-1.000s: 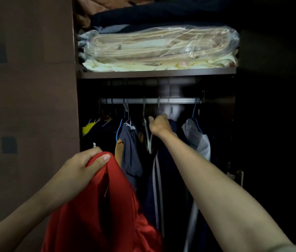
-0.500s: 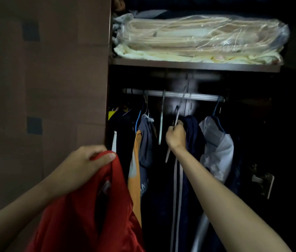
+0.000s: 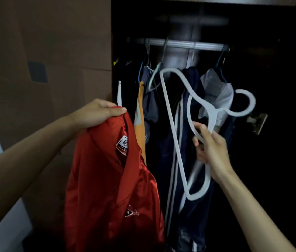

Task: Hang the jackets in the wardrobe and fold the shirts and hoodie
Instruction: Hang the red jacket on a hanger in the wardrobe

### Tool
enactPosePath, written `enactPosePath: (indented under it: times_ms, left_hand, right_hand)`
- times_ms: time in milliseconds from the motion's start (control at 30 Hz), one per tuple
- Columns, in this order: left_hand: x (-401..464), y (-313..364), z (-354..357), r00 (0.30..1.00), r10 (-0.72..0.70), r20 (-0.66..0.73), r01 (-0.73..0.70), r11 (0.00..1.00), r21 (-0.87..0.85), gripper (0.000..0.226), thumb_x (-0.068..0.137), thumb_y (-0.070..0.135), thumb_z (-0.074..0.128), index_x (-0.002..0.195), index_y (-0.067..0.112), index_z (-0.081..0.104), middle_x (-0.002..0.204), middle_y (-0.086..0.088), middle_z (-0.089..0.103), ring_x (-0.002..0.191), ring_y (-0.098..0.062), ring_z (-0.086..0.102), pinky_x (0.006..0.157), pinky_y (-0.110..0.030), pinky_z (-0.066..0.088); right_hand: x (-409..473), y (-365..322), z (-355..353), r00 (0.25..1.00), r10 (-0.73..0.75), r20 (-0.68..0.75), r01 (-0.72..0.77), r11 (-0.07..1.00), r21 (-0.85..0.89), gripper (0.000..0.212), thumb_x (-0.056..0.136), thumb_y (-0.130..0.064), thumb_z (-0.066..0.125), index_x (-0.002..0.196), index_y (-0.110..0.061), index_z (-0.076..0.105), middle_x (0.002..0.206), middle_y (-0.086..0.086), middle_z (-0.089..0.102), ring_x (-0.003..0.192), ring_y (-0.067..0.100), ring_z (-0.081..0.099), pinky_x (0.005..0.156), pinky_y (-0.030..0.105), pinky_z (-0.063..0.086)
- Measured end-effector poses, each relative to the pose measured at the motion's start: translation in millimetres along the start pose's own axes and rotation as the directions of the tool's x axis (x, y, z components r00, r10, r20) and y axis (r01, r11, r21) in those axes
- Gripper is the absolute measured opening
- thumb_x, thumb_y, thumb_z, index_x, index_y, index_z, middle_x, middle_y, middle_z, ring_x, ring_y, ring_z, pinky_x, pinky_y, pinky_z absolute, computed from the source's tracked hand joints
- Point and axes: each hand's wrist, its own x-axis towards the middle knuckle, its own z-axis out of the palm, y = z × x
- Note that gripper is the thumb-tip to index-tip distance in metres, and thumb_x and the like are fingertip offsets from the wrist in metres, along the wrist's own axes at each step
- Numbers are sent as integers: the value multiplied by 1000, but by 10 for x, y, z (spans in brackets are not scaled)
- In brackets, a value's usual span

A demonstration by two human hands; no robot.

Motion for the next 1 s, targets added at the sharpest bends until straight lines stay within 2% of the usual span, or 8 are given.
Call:
enactPosePath:
  times_ms: [133, 200, 300, 400, 500, 567, 800, 1000]
  left_hand:
    - [-34, -31, 34, 994, -105, 13, 106, 987, -119, 28, 92, 35, 70, 100, 10, 78, 91, -14, 78, 71, -19, 75, 66, -25, 58]
    - [-48, -11, 44, 991, -135, -2, 133, 977, -164, 22, 92, 32, 70, 97, 12, 78, 89, -15, 78, 66, -18, 74, 62, -25, 60]
    - [-60, 69, 46, 988, -153, -26, 144, 964, -226, 15, 93, 28, 69, 92, 14, 77, 83, -13, 77, 58, -18, 72, 53, -24, 59]
    - [-59, 153, 55, 986, -167, -26, 158, 964, -214, 18, 91, 33, 71, 98, 17, 77, 88, -9, 79, 71, -19, 76, 62, -26, 60]
    - [-48, 222, 87, 987, -162, -17, 157, 973, -167, 24, 86, 38, 76, 101, 19, 78, 92, -9, 79, 82, -25, 77, 75, -33, 59]
    - [-49, 267, 94, 988, -151, -27, 146, 979, -141, 21, 85, 37, 77, 96, 19, 79, 88, -9, 79, 75, -22, 76, 69, -29, 57]
    - [-51, 308, 78, 991, -137, 6, 136, 982, -132, 16, 88, 32, 74, 83, 17, 75, 76, -6, 76, 64, -19, 73, 62, -26, 55]
    - [44, 243, 215, 995, -70, -73, 64, 994, -87, 26, 91, 26, 71, 69, 20, 60, 66, -2, 61, 60, -13, 59, 62, -27, 50]
  right_hand:
    - [-578, 276, -205, 998, 35, 48, -37, 999, 28, 45, 103, -47, 45, 97, -14, 75, 59, 9, 39, 42, 14, 28, 45, 27, 17]
    - [-730, 358, -312, 993, 67, 94, -61, 996, -66, 45, 99, -50, 47, 77, -20, 71, 55, 6, 31, 46, 15, 24, 47, 31, 16]
    - [-823, 325, -434, 978, 27, 208, 23, 972, -236, 42, 96, -47, 51, 63, -21, 57, 56, -3, 30, 49, 12, 26, 45, 23, 23]
    - [-755, 242, -462, 950, -18, 312, 164, 879, -448, 49, 97, -47, 52, 66, -10, 44, 59, -5, 34, 54, 8, 32, 53, 19, 30]
    - [-585, 145, -516, 956, -53, 287, 218, 784, -582, 49, 99, -49, 52, 69, -10, 50, 58, -9, 41, 56, 3, 39, 55, 21, 34]
    - [-481, 76, -612, 965, -100, 242, 234, 742, -628, 54, 97, -54, 50, 74, -6, 57, 59, -10, 43, 56, 3, 40, 55, 27, 34]
    - [-373, 10, -639, 970, -15, 241, 172, 741, -648, 45, 97, -51, 51, 67, -20, 62, 53, -20, 56, 51, -3, 50, 55, 13, 36]
    - [-174, 71, -410, 942, 8, 336, 241, 681, -691, 52, 98, -59, 50, 66, -21, 66, 68, 0, 70, 64, 13, 65, 70, 38, 52]
